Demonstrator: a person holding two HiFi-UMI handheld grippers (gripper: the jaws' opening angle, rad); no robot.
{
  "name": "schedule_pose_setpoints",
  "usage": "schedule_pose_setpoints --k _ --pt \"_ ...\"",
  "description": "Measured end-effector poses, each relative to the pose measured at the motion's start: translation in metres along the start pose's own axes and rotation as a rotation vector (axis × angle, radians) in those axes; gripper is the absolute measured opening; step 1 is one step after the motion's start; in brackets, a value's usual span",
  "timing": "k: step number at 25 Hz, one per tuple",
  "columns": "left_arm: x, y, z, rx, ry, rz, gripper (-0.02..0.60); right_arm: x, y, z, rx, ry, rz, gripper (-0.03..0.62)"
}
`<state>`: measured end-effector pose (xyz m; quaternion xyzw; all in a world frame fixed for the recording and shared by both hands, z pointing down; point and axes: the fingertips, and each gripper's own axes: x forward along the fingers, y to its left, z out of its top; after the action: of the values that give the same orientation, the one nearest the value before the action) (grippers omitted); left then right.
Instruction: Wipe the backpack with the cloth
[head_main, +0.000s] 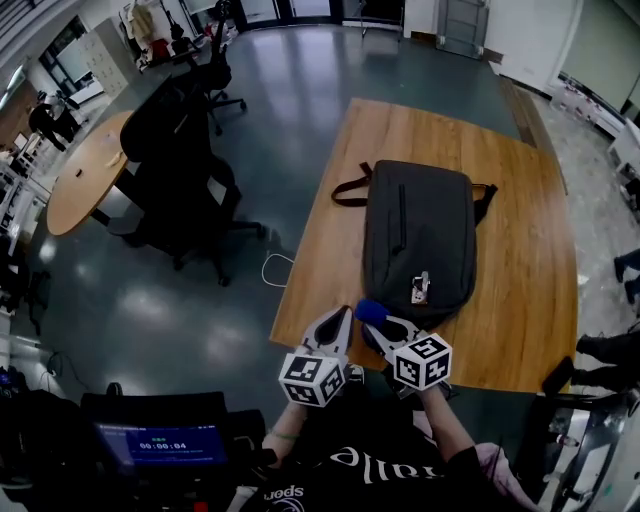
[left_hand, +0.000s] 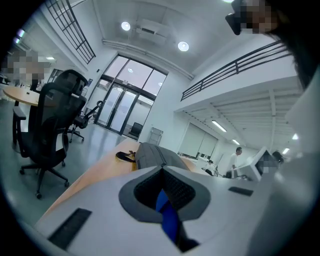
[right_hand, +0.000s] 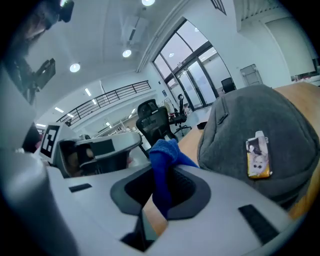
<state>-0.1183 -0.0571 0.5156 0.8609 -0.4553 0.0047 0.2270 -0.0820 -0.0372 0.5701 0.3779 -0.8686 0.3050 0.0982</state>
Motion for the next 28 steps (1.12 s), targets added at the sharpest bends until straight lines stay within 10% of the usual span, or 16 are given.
schedule_pose_setpoints --k 28 --pt "0.095 -0.077 -0.011 -0.016 0.048 -0.010 -0.002 -0.147 -0.169 -0.035 0.142 0.065 -0.204 0.055"
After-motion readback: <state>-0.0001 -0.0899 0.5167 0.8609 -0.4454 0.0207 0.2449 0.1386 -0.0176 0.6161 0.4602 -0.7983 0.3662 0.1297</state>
